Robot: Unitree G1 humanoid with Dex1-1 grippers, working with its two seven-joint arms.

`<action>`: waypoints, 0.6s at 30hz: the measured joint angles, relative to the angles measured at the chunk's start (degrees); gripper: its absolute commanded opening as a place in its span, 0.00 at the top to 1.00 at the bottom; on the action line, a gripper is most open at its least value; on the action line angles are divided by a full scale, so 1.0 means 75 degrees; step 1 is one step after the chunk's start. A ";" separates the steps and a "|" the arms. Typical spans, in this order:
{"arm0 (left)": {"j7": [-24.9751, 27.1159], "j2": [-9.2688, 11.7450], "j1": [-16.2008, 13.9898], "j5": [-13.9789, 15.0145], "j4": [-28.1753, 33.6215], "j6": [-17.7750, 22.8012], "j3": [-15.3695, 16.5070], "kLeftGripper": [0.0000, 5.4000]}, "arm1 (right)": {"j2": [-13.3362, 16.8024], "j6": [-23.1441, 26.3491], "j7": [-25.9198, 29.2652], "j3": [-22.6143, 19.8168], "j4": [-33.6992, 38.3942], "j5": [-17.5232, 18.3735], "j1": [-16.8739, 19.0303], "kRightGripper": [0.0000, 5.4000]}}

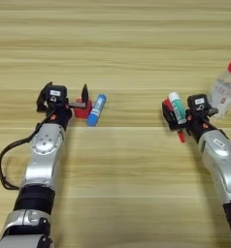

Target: Move the objects on the table

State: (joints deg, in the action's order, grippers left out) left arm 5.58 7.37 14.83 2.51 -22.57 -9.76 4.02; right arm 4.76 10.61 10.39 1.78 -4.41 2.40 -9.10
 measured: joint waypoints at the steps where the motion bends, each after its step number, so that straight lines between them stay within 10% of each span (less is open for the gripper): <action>1: 0.0048 -0.0004 -0.0005 -0.0005 0.0004 0.0004 -0.0055 0.00 | -0.0002 0.0000 0.0001 0.0000 0.0000 0.0000 0.0000 0.01; 18: -0.0089 -0.0038 -0.0028 -0.0197 -0.0302 0.0356 -0.0318 0.00 | 0.0014 0.0001 0.0061 -0.0016 0.0005 0.0037 0.0014 0.01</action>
State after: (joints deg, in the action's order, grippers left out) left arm 4.91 7.09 14.62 1.03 -24.83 -7.09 1.63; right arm 4.86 10.61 10.85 1.66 -4.38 2.68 -8.99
